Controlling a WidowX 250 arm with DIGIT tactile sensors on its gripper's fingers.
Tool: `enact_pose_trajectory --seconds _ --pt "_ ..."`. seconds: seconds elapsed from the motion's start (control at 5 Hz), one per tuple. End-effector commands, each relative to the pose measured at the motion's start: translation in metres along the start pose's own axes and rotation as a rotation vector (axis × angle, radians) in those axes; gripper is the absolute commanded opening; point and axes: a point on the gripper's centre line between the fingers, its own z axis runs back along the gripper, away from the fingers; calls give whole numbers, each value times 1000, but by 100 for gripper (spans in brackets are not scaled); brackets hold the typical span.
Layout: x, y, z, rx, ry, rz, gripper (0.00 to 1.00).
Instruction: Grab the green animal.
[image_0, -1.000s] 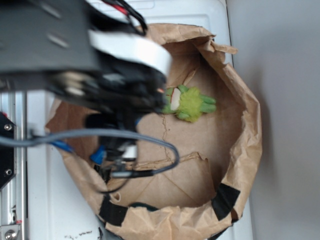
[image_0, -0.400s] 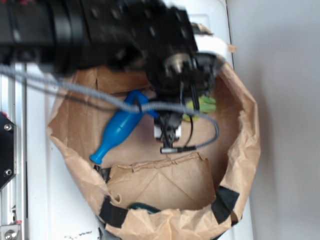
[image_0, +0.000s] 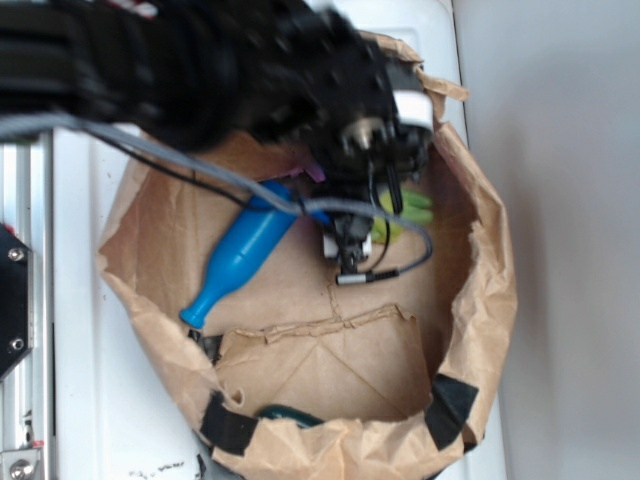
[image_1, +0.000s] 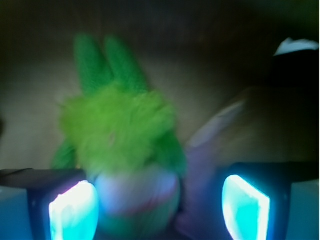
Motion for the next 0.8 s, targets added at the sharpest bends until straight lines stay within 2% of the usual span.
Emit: enact_pose_trajectory --seconds 0.0,0.2,0.6 --pt "27 -33 13 -3 -40 -9 100" --pt "34 -30 19 -18 -43 36 0" --pt "23 -23 63 -131 -54 33 0"
